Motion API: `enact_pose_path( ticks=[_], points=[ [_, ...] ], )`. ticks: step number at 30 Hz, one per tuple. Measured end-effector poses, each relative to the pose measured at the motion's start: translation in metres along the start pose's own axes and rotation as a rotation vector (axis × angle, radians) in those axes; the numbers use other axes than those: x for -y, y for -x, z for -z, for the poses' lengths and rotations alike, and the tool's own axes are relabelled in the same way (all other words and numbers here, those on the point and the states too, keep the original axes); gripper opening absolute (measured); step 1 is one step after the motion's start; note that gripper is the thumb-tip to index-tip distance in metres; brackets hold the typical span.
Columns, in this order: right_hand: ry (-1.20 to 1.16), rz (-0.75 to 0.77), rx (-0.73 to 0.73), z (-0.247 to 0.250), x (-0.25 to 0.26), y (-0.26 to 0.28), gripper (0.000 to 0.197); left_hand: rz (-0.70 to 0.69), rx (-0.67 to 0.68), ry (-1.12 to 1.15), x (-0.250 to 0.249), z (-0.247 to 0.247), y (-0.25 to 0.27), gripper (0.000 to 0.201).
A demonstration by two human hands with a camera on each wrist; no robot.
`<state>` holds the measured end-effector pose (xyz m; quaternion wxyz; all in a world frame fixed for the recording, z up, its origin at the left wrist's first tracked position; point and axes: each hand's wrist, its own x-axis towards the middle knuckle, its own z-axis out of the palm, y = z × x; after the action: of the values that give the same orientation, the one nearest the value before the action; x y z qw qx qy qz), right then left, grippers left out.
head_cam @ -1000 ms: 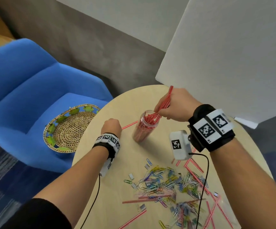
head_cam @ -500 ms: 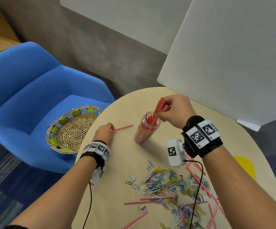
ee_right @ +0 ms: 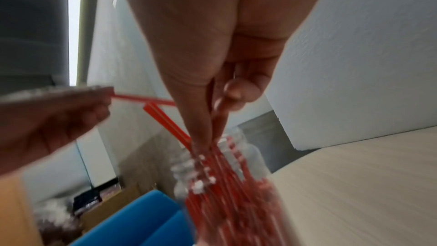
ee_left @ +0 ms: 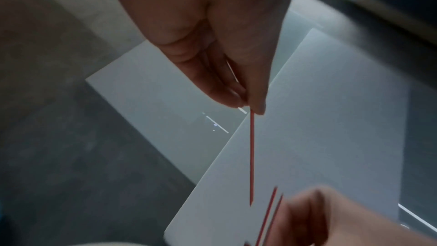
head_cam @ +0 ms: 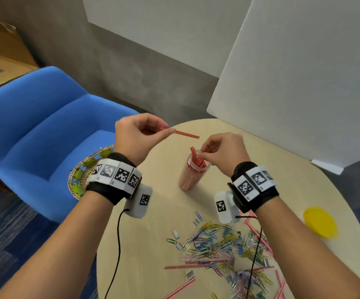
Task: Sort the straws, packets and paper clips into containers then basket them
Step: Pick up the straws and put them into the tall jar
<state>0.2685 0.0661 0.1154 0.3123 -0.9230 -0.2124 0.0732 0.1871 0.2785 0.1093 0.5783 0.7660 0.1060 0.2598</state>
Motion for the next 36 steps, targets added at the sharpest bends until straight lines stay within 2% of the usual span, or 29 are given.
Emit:
enact_pose_path(
  ticks=[3,5,8,11,14,17,22,26,29,32,36],
  points=[
    [0.044,0.001,0.037,-0.006,-0.005,0.007,0.007,-0.095,0.190,-0.060,-0.030,0.003,-0.008,0.018],
    [-0.021,0.011,-0.014,-0.001,-0.012,0.011,0.009,-0.142,0.293,-0.121,-0.043,0.005,-0.012,0.016],
    [-0.156,-0.085,-0.123,0.015,-0.030,0.017,0.012,-0.176,0.392,-0.177,-0.055,0.007,-0.016,0.013],
    [-0.209,-0.176,-0.158,0.027,-0.051,0.028,0.015,-0.220,0.475,-0.253,-0.062,0.001,-0.021,0.012],
    [-0.237,-0.209,-0.136,0.029,-0.059,0.038,0.013,-0.223,0.581,-0.372,-0.064,-0.017,-0.028,0.015],
    [-0.278,-0.175,-0.097,0.029,-0.055,0.041,0.010,-0.195,0.696,-0.478,-0.055,-0.040,-0.031,0.017],
    [-0.316,-0.127,-0.098,0.026,-0.052,0.040,0.010,-0.157,0.700,-0.561,-0.033,-0.066,-0.030,0.016],
    [-0.293,-0.129,-0.065,0.023,-0.053,0.039,0.009,-0.183,0.768,-0.664,-0.019,-0.074,-0.023,0.010],
    [-0.297,-0.141,-0.059,0.020,-0.054,0.038,0.007,-0.184,0.746,-0.579,-0.017,-0.077,-0.023,0.014],
    [-0.318,-0.123,-0.001,0.011,-0.048,0.039,0.014,-0.116,0.689,-0.444,-0.014,-0.074,-0.022,0.025],
    [-0.289,-0.089,0.039,-0.005,-0.045,0.039,0.027,-0.138,0.753,-0.411,-0.002,-0.067,-0.011,0.023]
  ],
)
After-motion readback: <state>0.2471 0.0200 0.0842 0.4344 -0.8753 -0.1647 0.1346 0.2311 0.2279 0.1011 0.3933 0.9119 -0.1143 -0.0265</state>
